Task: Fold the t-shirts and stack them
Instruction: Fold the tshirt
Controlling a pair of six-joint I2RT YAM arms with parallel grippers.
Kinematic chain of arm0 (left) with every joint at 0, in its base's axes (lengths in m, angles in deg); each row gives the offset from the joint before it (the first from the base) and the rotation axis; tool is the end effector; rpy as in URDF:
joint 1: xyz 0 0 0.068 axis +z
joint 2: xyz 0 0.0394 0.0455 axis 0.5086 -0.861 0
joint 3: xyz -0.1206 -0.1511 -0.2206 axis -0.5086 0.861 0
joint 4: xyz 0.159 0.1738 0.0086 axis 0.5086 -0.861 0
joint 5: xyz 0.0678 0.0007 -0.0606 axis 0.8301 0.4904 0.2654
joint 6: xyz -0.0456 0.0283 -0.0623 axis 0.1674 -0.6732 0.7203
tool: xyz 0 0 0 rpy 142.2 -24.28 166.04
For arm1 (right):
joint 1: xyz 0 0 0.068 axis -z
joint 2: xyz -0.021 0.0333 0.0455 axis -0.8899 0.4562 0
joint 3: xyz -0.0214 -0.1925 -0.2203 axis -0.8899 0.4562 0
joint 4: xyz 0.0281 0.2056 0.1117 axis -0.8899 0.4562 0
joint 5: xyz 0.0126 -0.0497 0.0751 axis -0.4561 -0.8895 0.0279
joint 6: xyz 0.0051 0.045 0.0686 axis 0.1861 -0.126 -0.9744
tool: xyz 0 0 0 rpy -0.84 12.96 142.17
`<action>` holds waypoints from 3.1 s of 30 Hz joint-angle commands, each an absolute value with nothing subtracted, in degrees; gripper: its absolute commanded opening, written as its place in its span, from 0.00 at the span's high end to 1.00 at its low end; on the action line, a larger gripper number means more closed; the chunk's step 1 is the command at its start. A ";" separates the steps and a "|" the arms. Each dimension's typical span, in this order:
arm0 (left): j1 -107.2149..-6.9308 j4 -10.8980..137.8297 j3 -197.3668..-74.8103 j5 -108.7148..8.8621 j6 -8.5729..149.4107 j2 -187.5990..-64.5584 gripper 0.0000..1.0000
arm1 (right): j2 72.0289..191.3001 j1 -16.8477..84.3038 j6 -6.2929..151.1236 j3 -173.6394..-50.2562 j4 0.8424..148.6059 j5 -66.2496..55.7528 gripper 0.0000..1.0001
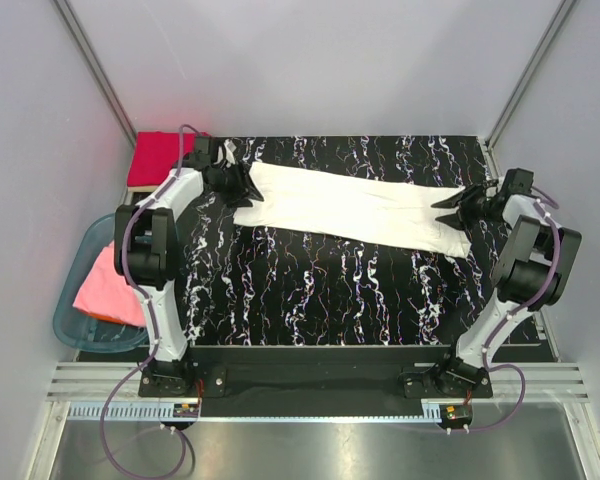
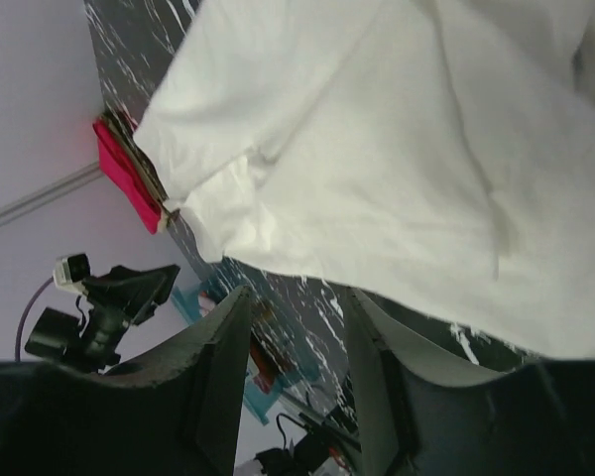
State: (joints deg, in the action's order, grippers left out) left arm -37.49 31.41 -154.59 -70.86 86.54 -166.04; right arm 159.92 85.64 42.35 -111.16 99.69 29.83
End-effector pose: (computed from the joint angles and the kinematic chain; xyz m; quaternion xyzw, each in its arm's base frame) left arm 0.4362 -0.0881 0.2236 -0.0910 0.9207 -0.3167 0.2091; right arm 0.3791 -0.1065 0.1994 0.3659 0.8273 0.3787 0.1957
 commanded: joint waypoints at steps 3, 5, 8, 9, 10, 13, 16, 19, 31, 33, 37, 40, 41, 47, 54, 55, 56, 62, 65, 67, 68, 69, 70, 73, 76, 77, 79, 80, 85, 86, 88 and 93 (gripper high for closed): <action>-33.14 24.72 -157.09 -67.51 82.56 -170.64 0.54 | 149.31 85.00 44.51 -100.75 102.52 28.87 0.51; -31.90 24.62 -155.59 -66.19 83.53 -170.73 0.53 | 147.36 85.00 44.95 -96.79 102.78 27.90 0.50; -30.93 24.54 -154.27 -63.99 82.75 -170.12 0.52 | 144.98 85.09 46.18 -93.10 103.22 26.66 0.46; -30.84 24.54 -153.92 -63.55 82.83 -169.94 0.52 | 144.80 85.09 46.62 -92.39 103.31 26.49 0.45; -30.75 24.45 -153.14 -62.85 83.01 -169.77 0.52 | 144.72 85.09 46.71 -91.43 103.40 26.49 0.45; -30.66 24.27 -153.30 -61.36 82.83 -169.50 0.50 | 145.33 85.27 47.41 -90.28 103.48 26.66 0.43; -30.66 23.66 -154.27 -61.52 82.92 -170.29 0.45 | 145.77 85.44 47.59 -90.19 103.48 26.66 0.43; -29.43 23.66 -155.58 -63.89 83.27 -172.13 0.45 | 146.47 85.79 47.59 -90.80 103.66 25.70 0.43; -28.91 23.57 -158.14 -66.53 84.86 -177.23 0.67 | 147.70 87.46 48.29 -92.30 104.10 16.74 0.36; -28.90 23.48 -157.96 -66.71 84.86 -177.50 0.75 | 148.23 88.08 48.47 -92.82 104.01 15.07 0.35; -28.73 23.22 -158.05 -66.89 84.59 -177.59 0.93 | 150.60 88.96 48.47 -94.14 103.14 13.83 0.35; -28.64 22.95 -157.96 -67.06 84.15 -177.41 1.00 | 152.71 89.22 48.29 -95.54 101.90 12.78 0.35; -28.55 22.95 -157.96 -67.07 83.63 -177.24 1.00 | 153.23 89.22 48.21 -95.90 101.64 12.43 0.35; -28.55 22.60 -155.16 -66.45 83.45 -175.22 1.00 | 156.31 89.40 46.01 -98.27 98.23 8.29 0.50; -29.96 22.69 -145.95 -66.01 84.41 -169.51 1.00 | 162.37 89.40 45.65 -106.35 96.28 8.29 0.83; -30.31 22.78 -144.44 -65.92 84.68 -167.59 1.00 | 163.08 89.40 46.00 -107.49 96.36 8.21 0.84; -30.31 22.95 -143.04 -65.92 84.77 -166.61 1.00 | 163.69 89.40 46.79 -108.55 96.37 7.60 0.85; -35.31 26.63 -128.19 -64.43 89.77 -155.46 1.00 | 172.02 89.40 50.57 -122.14 96.98 7.14 0.87; -40.13 30.76 -117.30 -64.96 93.99 -148.25 1.00 | 176.42 89.40 50.58 -128.57 97.51 8.99 0.86; -43.21 31.48 -111.14 -64.26 96.09 -143.95 1.00 | 178.28 89.40 50.31 -130.79 97.51 9.43 0.83; -45.75 31.57 -109.64 -64.08 96.71 -142.53 1.00 | 179.42 89.40 50.57 -131.75 97.94 9.52 0.80; -46.82 31.65 -106.75 -63.90 97.42 -141.04 1.00 | 179.87 89.40 50.66 -133.24 97.95 9.61 0.78; -47.62 31.57 -105.33 -63.99 98.82 -137.46 0.96 | 180.39 89.40 50.67 -133.95 98.12 9.87 0.76; -48.42 30.87 -101.10 -63.82 99.62 -127.78 0.65 | 181.98 89.40 50.93 -136.59 99.87 11.45 0.67; -48.41 29.46 -102.41 -61.45 96.39 -119.61 0.43 | 181.72 89.40 49.70 -137.39 101.37 13.21 0.60; -48.33 28.33 -105.29 -60.92 95.15 -118.88 0.39 | 180.76 89.22 49.44 -137.30 102.07 13.30 0.59; -48.33 27.00 -108.99 -59.42 91.73 -120.71 0.34 | 179.26 89.14 49.70 -136.86 104.17 13.30 0.52; -48.24 26.47 -110.92 -59.33 90.58 -122.11 0.32 | 177.95 89.22 50.22 -136.60 105.14 12.43 0.49; -48.15 26.12 -124.63 -58.80 84.95 -134.94 0.35 | 174.78 89.22 52.33 -137.47 113.39 10.15 0.41; -48.15 26.55 -128.74 -59.85 84.33 -137.05 0.38 | 173.38 89.22 52.25 -136.61 113.59 9.53 0.41; -48.15 27.08 -132.63 -61.43 83.27 -143.46 0.42 | 172.58 89.31 52.51 -136.33 114.55 8.30 0.40; -47.98 28.31 -142.31 -68.55 85.03 -156.55 0.62 | 169.07 89.31 51.37 -134.40 115.96 9.52 0.41</action>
State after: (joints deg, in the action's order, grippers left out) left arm -48.31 27.23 -138.31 -63.62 85.78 -152.49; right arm 175.03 89.12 50.98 -134.92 113.53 10.12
